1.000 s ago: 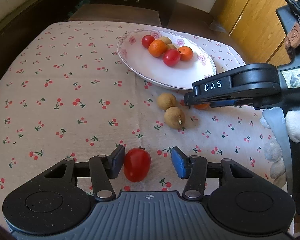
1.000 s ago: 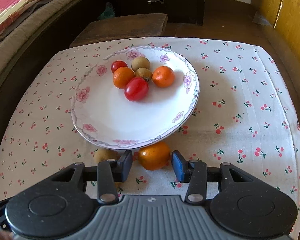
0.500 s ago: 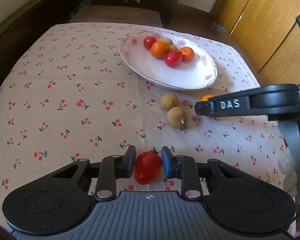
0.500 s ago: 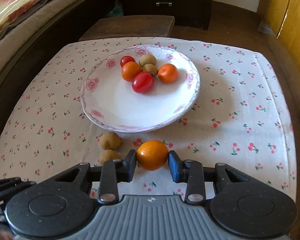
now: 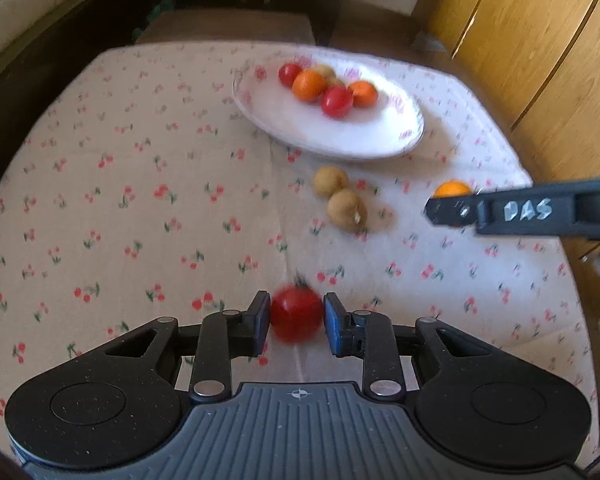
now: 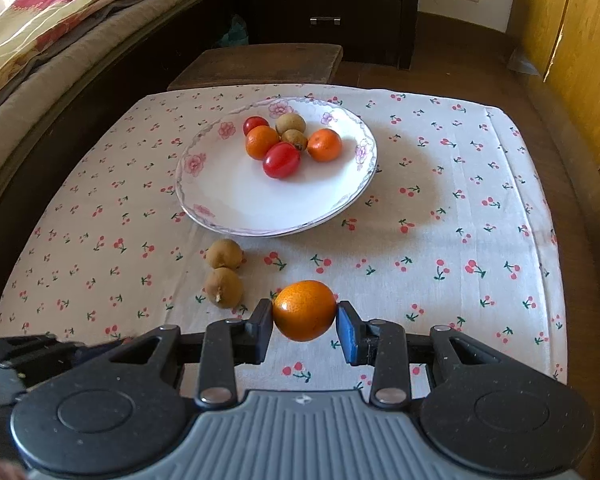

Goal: Organize fruits
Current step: 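Carry the orange and tomato toward the white bowl with both tools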

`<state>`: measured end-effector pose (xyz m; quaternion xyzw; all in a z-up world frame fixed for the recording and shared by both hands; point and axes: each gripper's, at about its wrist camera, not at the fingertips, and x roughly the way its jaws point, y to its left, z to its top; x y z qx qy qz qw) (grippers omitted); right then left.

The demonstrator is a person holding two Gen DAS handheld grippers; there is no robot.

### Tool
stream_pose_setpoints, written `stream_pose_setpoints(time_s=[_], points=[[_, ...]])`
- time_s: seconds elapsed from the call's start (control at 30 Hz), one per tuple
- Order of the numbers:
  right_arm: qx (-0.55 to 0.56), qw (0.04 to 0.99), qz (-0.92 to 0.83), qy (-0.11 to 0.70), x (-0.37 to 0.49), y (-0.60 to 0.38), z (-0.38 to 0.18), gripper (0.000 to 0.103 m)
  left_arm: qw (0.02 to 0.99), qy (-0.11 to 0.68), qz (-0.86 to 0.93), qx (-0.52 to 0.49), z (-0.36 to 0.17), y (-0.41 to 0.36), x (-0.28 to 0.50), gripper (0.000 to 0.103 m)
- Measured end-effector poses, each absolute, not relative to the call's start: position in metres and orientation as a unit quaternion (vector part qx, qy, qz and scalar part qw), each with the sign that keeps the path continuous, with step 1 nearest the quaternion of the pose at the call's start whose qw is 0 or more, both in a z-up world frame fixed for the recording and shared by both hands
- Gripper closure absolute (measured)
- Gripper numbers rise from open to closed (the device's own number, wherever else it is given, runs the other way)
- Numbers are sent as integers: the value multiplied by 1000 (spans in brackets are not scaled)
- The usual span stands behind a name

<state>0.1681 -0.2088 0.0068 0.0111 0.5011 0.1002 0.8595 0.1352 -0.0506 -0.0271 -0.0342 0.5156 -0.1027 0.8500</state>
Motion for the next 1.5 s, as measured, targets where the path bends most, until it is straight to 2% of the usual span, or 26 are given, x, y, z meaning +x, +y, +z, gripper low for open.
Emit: stream_pose_setpoints(time_s=[0.43, 0.53, 0.63, 1.03, 1.1, 1.17, 1.2, 1.5], points=[[16, 860, 107, 499, 170, -208, 9, 67, 852, 510, -108, -48, -23, -49, 138, 70], [18, 860, 112, 498, 170, -208, 10, 67, 853, 507, -104, -67, -19, -41, 138, 66], [23, 860, 115, 497, 170, -209, 11, 67, 852, 502, -106, -103, -11, -32, 139, 51], [24, 861, 120, 494, 169, -212, 14, 67, 856, 504, -90, -67, -19, -50, 147, 49], [19, 859, 122, 496, 169, -209, 12, 67, 856, 506, -85, -59, -22, -51, 151, 51], [17, 858, 120, 499, 171, -209, 10, 67, 853, 513, -80, -51, -26, -51, 150, 65], [18, 858, 119, 499, 171, -209, 10, 67, 850, 518, -80, -51, -28, -51, 149, 67], [17, 861, 118, 495, 172, -207, 11, 67, 854, 511, -83, -46, -22, -49, 149, 68]])
